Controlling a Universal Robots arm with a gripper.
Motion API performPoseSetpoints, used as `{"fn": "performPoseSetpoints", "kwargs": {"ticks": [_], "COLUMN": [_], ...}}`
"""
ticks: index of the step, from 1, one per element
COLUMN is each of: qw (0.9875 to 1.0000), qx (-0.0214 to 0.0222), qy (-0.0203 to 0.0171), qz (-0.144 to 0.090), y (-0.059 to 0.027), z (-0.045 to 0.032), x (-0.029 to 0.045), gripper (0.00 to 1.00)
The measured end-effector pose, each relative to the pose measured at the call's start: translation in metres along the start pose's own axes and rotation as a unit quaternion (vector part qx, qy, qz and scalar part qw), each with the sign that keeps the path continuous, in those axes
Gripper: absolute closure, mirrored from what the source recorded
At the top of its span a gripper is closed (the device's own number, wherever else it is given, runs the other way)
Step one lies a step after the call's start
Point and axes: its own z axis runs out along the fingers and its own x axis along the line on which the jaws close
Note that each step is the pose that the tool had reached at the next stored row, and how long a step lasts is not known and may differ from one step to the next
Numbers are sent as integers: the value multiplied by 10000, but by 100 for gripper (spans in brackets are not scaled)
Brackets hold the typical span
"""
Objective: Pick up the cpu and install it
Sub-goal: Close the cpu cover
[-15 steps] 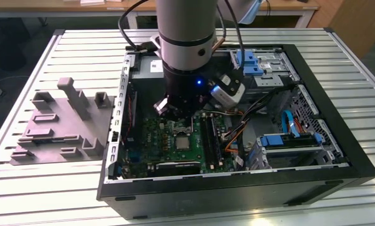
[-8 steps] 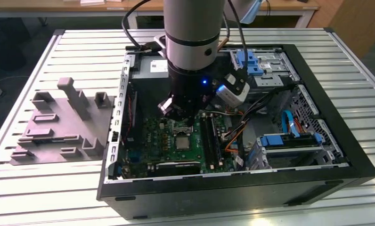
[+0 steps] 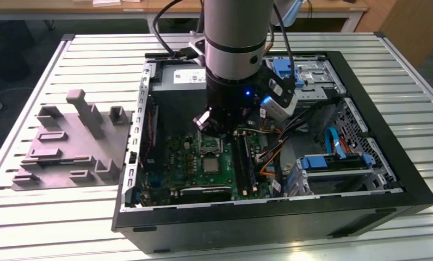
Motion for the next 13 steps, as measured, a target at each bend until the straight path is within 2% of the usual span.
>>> {"fn": "performPoseSetpoints", "kwargs": {"ticks": [4,8,10,13], "qw": [9995,9989,9987,9984], "qx": [-3,-20,-68,-200], "qy": [1,-8,-38,-121], "qz": [-326,-465,-500,-521], "y": [0,-9,-14,-28], "z": [19,34,43,50], "x": [0,-19,-31,-57], "gripper": [89,89,89,89]}}
